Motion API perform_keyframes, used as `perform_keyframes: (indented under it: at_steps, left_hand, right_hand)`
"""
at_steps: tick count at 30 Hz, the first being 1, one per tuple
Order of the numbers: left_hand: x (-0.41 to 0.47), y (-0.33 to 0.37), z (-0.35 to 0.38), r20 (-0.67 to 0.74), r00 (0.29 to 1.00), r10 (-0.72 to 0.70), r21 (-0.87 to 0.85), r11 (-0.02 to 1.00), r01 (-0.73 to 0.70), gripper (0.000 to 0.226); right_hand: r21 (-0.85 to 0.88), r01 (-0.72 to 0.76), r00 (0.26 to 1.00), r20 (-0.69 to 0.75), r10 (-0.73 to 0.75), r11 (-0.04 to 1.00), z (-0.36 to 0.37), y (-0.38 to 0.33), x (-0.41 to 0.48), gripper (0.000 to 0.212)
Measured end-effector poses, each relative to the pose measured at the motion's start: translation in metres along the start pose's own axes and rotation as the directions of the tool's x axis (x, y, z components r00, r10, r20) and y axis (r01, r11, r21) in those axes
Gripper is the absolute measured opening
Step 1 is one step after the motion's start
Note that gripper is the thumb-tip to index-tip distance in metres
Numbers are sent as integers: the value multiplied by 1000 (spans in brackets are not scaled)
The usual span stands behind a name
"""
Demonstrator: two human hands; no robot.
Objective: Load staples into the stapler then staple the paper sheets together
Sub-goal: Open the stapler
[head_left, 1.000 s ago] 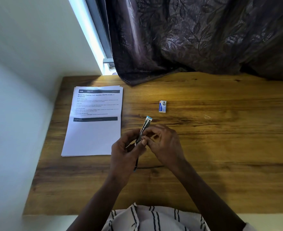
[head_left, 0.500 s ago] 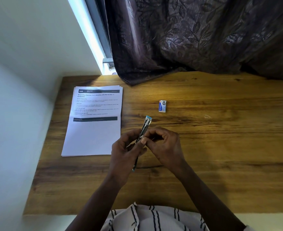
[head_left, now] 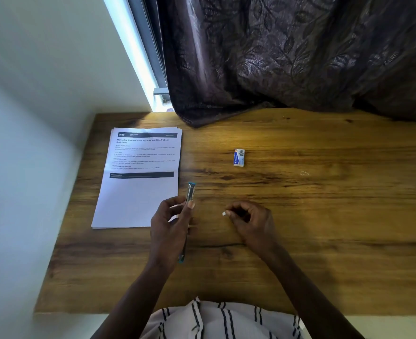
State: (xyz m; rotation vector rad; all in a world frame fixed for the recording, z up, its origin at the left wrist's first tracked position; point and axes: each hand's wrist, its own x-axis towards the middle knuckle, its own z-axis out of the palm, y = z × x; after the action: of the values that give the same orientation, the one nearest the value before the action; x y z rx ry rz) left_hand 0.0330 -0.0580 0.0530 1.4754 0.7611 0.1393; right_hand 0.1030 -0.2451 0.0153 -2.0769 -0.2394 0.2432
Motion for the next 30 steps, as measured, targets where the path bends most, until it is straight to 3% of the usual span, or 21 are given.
perform_keyframes:
  at_steps: [5, 13, 18, 21, 24, 27, 30]
  left_hand:
    - [1, -7, 1, 1, 1000, 8, 17, 1000, -8, 32]
    - [1, -12, 1, 23, 1000, 1, -31, 1000, 0, 23]
    - [-2, -11, 1, 72, 994, -81, -167, 982, 92, 13]
    - [-7, -6, 2, 147, 986, -85, -203, 973, 114, 19]
    - [-11, -4, 0, 202, 979, -25, -128, 990, 51, 29]
    - [-16, -2, -4, 277, 961, 20, -104, 994, 9, 34]
    - [-22, 5, -9, 312, 950, 9, -98, 995, 23, 32]
  right_hand:
    - [-311, 175, 984, 95, -152, 934, 4, 14, -1, 24]
    - [-452, 235, 971, 139, -193, 860, 5, 17, -2, 27]
    - [-458, 224, 975, 101, -199, 860, 6, 15, -4, 31]
    - [-252, 241, 968, -6, -250, 937, 8, -2, -4, 27]
    - [127, -5, 999, 50, -1, 992, 14, -32, 3, 30]
    - [305, -221, 967, 191, 167, 927, 23, -50, 11, 44]
    - [509, -313, 950, 184, 253, 802, 28, -58, 14, 30]
